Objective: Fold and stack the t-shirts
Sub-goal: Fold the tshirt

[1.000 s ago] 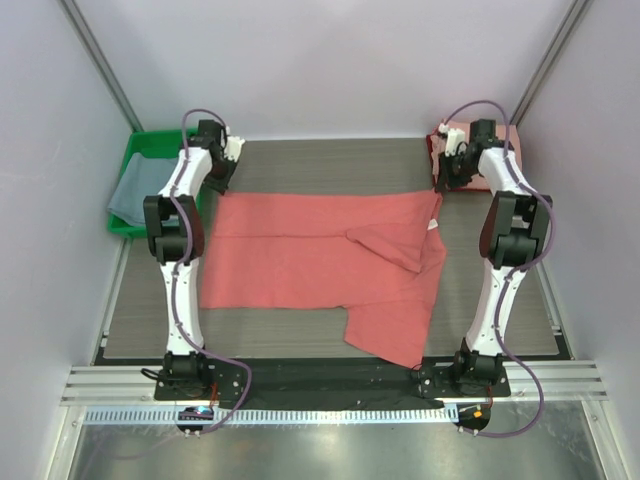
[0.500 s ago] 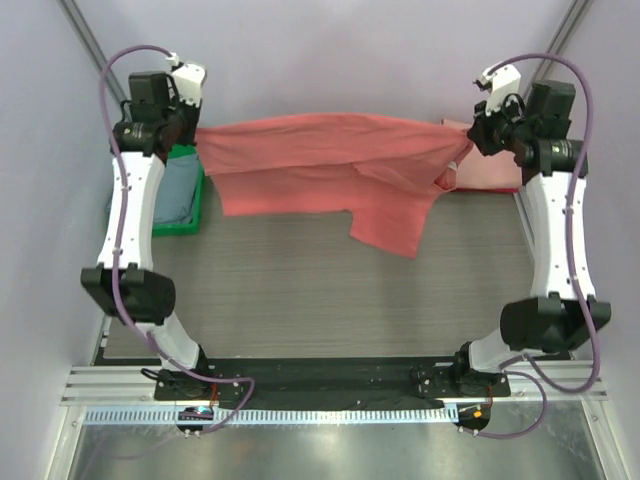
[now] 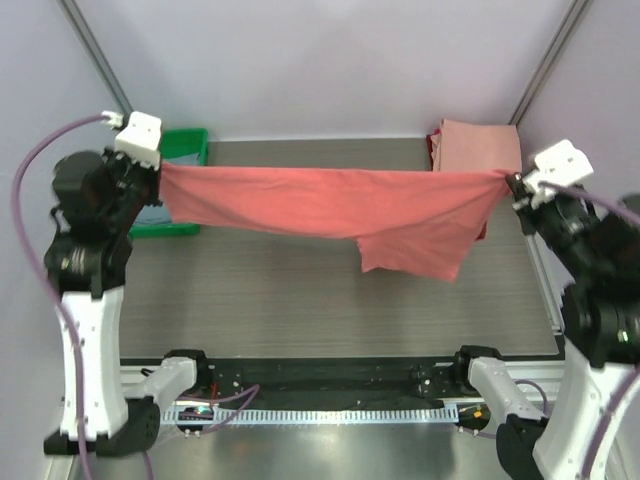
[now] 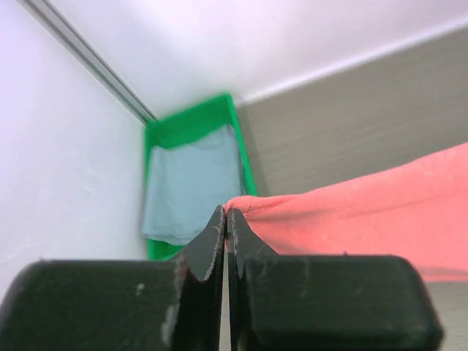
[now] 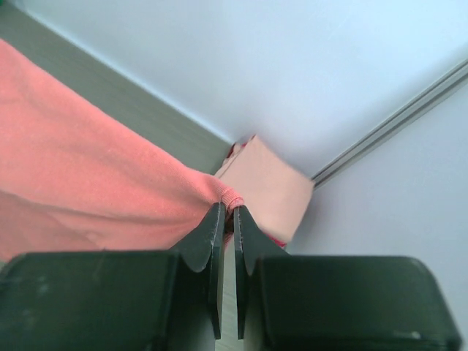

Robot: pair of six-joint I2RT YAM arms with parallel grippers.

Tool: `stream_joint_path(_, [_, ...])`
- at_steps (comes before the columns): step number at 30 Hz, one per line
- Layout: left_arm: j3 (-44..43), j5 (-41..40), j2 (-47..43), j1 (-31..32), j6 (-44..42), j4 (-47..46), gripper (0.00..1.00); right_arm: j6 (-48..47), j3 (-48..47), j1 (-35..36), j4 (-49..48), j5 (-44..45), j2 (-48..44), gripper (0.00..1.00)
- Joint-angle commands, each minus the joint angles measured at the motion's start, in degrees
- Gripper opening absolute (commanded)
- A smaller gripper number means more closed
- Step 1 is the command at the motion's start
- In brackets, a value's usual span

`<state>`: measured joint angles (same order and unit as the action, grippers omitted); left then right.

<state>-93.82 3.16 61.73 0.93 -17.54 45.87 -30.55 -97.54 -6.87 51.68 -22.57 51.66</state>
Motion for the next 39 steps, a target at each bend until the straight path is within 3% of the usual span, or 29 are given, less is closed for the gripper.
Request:
stream_joint_path(1, [0.1,-0.3,-7.1,-0.6,-1.6,-6.1,0.00,-0.8,-5.5,-0.2,3.4,-0.1,-3.5,0.01])
stream_joint_path(5, [-1.0,0.5,-6.4,-0.6,-2.3,-5.3,0.00,0.0,-10.1,-0.2,5.7,-0.5,-2.2,0.01])
stream_joint_path(9, [1.3,3.1,-1.6,-0.6,-4.3,-5.4,0.00,-0.4,-6.5,-0.2,4.0,-1.1,0.5,0.01])
stream_joint_path(19, [20.8,7.6,10.0,-0.6,-7.2,-11.6,0.03,-1.4,17.1,-0.2,-7.5,-6.3,12.7,0.01])
stream_joint_path(23, [25.7,7.7,21.7,-0.4,-4.4,-18.3,0.03,-1.6,22.5,1.2,-13.6,-5.1,22.5,0.01])
stream_joint_path(26, [22.6,6.1,33.4,-0.4,-2.8,-20.8,0.02,-1.4,22.7,1.4,-18.4,-3.3,32.6,0.01])
stream_joint_path(30, [11.2,3.2,47.5,-0.4,-1.4,-19.9,0.01,-0.6,16.7,1.4,-21.6,-0.6,47.5,0.01])
stream_joint_path(39, [-8.0,-0.2,63.2,-0.7,-0.3,-17.8,0.00,0.1,-3.3,1.4,-24.4,4.5,69.4,0.01])
